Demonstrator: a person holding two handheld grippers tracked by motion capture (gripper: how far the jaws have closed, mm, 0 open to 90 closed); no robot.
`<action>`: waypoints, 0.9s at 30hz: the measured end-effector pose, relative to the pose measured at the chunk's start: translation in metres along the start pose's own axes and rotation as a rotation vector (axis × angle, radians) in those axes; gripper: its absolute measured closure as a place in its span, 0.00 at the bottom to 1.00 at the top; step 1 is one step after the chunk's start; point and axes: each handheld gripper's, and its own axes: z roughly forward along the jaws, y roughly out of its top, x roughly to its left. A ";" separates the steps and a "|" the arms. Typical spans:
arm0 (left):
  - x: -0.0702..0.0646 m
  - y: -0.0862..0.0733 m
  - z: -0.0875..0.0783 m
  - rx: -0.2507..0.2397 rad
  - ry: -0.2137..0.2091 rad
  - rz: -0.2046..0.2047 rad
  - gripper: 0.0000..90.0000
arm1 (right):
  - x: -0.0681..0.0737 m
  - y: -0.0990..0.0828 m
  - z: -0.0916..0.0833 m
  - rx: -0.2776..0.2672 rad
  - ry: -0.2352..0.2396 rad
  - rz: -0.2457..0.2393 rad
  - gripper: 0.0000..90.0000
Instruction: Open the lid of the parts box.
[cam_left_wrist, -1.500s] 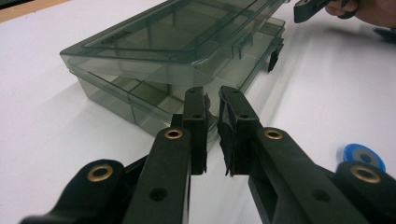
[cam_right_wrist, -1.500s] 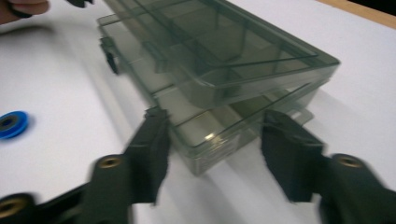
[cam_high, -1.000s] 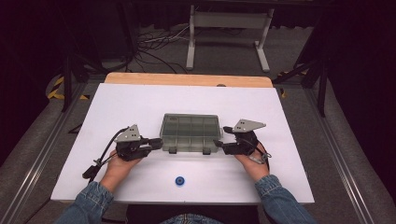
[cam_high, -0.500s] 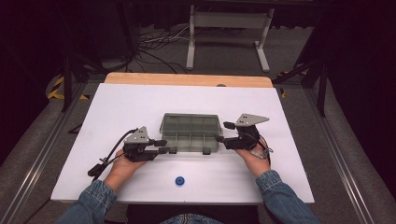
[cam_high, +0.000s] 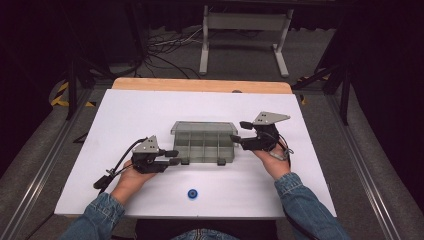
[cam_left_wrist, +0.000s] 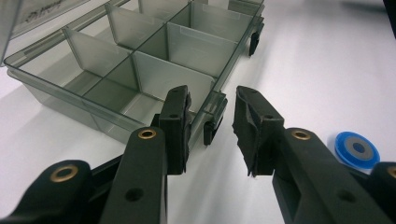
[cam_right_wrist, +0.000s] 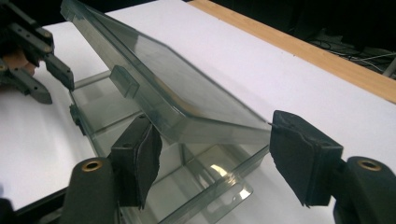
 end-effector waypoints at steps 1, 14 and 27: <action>0.000 0.000 0.000 0.000 0.000 0.000 0.73 | -0.002 0.003 0.000 -0.004 0.001 0.001 0.38; 0.000 0.000 0.000 0.001 -0.002 0.004 0.72 | -0.023 0.025 0.008 -0.019 -0.017 0.019 0.45; 0.000 0.000 0.001 0.005 0.007 0.016 0.72 | -0.038 0.037 0.027 -0.022 -0.029 0.047 0.56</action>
